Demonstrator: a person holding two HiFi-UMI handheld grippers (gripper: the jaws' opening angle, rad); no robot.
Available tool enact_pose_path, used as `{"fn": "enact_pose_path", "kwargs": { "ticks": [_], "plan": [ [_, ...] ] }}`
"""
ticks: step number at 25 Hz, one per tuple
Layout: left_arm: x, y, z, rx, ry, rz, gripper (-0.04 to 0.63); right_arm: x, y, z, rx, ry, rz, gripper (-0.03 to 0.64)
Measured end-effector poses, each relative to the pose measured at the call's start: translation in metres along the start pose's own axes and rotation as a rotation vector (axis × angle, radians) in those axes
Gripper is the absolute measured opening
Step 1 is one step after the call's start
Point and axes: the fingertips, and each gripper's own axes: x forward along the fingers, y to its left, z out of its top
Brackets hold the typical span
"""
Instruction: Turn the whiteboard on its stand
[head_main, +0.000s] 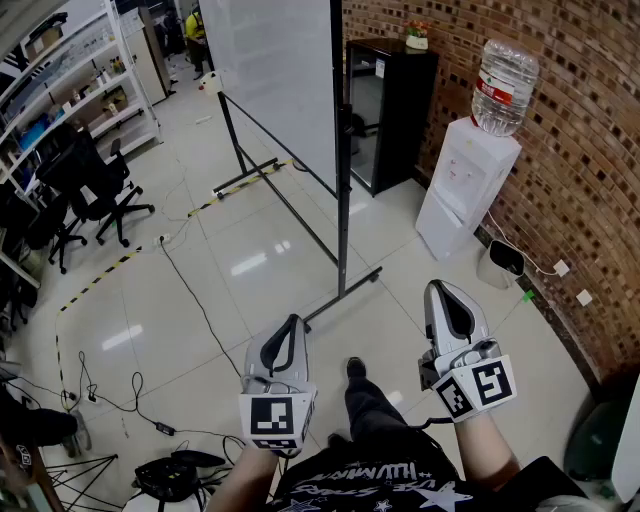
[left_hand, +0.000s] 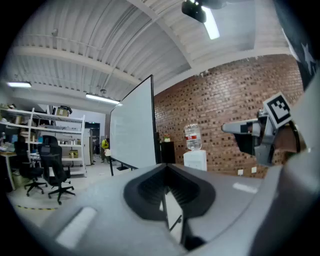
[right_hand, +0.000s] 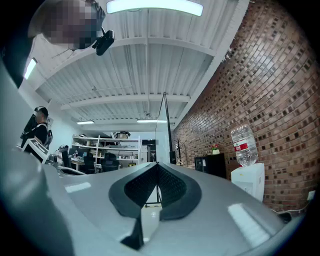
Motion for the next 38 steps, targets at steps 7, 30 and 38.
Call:
{"fn": "enact_pose_path", "kwargs": {
  "ticks": [7,30,38],
  "plan": [
    [0.063,0.042,0.002,0.004,-0.003,0.074,0.005,0.087,-0.039,-0.019,0.05,-0.026,0.038,0.009],
    [0.206,0.112,0.015,0.016,-0.031,0.208,0.005,0.273,-0.065,-0.105,0.044,0.132,0.192,0.278],
    [0.242,0.138,0.007,-0.019,-0.005,0.133,0.005,0.329,-0.064,-0.143,0.014,0.231,0.153,0.374]
  ]
}}
